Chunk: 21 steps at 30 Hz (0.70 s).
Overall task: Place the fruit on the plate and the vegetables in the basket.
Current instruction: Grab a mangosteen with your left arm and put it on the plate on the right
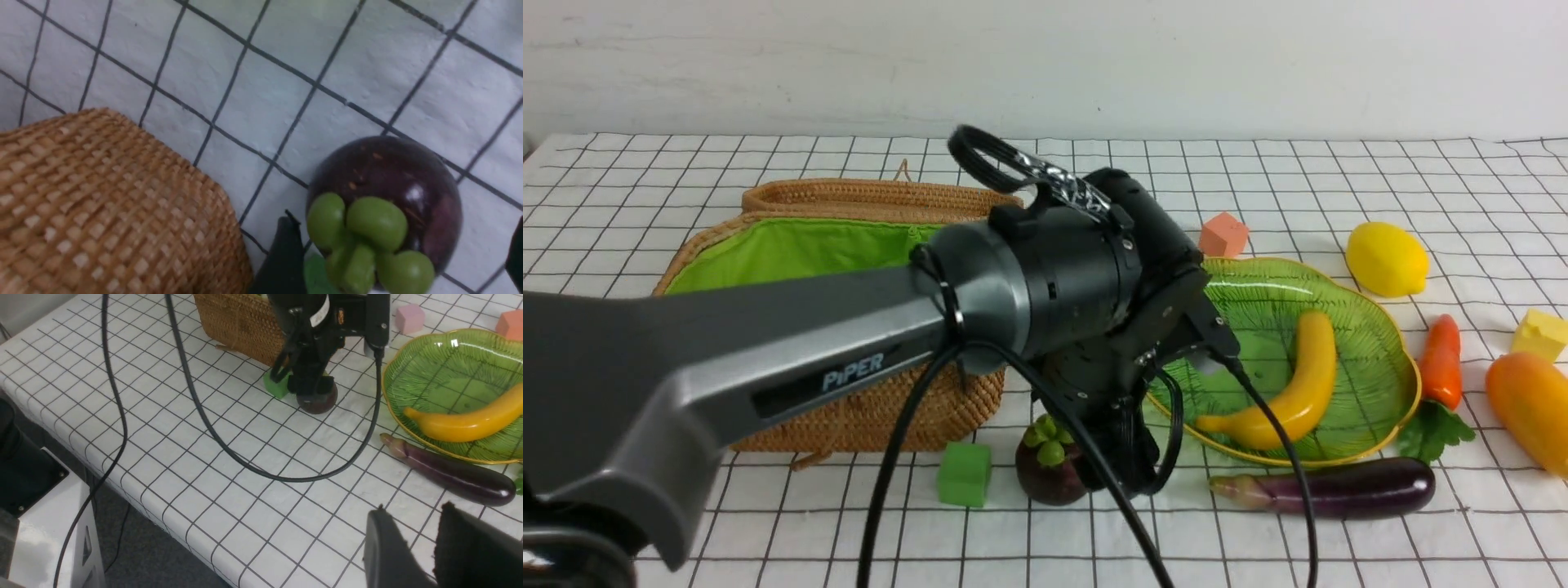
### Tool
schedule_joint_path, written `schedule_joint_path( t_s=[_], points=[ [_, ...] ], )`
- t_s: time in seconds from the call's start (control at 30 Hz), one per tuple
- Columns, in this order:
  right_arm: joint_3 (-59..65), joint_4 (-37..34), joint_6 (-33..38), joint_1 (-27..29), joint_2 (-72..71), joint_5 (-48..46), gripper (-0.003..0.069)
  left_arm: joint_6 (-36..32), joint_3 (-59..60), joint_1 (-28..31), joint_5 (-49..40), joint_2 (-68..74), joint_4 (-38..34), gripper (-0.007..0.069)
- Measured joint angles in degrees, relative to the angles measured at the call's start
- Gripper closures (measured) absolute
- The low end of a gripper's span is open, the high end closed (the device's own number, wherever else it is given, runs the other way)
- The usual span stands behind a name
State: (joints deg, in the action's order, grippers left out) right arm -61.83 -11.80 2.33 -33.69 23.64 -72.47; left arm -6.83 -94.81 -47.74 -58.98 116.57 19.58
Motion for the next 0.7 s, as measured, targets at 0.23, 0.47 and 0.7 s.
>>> schedule_joint_path(
  t_s=[0.23, 0.47, 0.7],
  points=[
    [0.0, -0.5, 0.0, 0.0, 0.0, 0.0, 0.0446, 2.0, 0.0, 0.0, 0.2, 5.2, 1.6, -0.0006],
    [0.0, -1.1, 0.2, 0.0, 0.0, 0.0, 0.0445, 3.7, -0.1, 0.0, 0.4, 6.4, 2.6, 0.0036],
    [0.0, -0.8, 0.3, 0.0, 0.0, 0.0, 0.0444, 3.9, -9.0, -1.4, -4.2, 6.4, 1.0, 0.0036]
  ],
)
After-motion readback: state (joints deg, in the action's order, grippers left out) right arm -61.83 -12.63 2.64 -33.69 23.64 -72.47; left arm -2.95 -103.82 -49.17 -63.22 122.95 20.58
